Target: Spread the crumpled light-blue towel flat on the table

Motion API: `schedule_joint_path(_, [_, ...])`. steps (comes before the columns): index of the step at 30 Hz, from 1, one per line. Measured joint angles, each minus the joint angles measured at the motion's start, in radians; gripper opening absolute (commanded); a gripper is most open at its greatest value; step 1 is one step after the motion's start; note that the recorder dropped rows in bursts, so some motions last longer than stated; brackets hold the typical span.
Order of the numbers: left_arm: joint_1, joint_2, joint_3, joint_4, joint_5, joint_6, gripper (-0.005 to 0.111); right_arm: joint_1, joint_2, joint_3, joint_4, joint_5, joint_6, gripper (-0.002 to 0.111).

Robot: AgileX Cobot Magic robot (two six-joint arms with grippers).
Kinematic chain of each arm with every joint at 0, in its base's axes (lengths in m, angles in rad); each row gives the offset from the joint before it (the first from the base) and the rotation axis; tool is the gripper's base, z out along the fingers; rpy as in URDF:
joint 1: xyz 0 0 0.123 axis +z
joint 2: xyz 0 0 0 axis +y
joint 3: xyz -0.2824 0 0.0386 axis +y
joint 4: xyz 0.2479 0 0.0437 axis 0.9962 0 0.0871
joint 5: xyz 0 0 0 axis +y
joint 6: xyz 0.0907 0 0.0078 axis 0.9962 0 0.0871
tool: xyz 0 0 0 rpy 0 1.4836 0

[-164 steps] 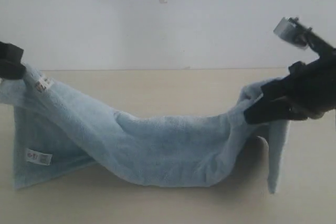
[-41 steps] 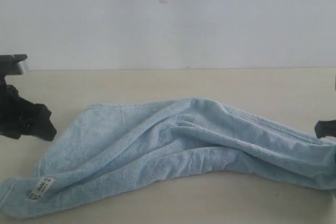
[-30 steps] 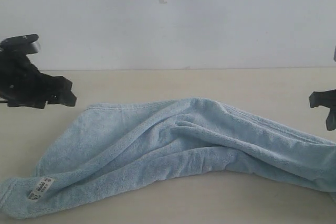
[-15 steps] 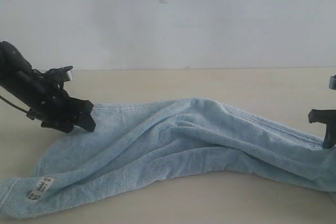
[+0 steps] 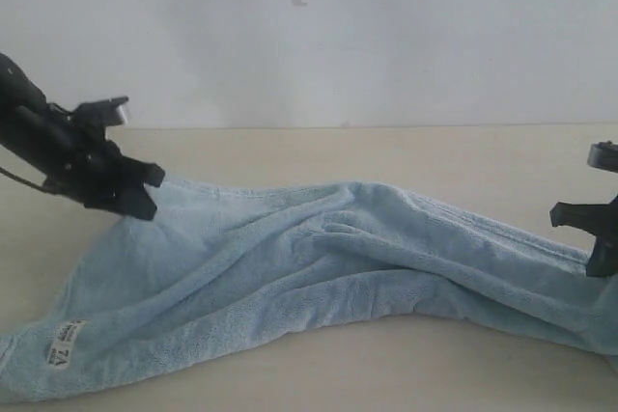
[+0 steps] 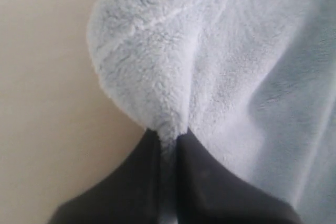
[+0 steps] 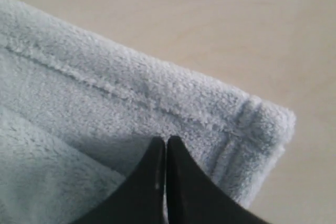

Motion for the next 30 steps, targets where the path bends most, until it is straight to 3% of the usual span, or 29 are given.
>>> schedule_joint_path(7, [0.0,-0.282,0.012,0.0,0.047,0.002,0.004,0.0,-0.142,-0.002,0.084,-0.028,-0.027,0.0])
schedule_joint_path(12, [0.0,-0.402,0.098,-0.004,0.131,0.006,0.004,0.0,-0.178,-0.006,0.101,-0.012,-0.049,0.002])
schedule_joint_path(19, [0.0,-0.423,0.282,-0.004,0.074,0.008,0.004,0.0,-0.096,0.0,0.137,-0.022,-0.121,0.045])
schedule_joint_path(30, [0.0,-0.361,0.346,-0.058,-0.035,0.038,0.004,0.0,0.037,0.0,0.153,-0.194,-0.246,0.046])
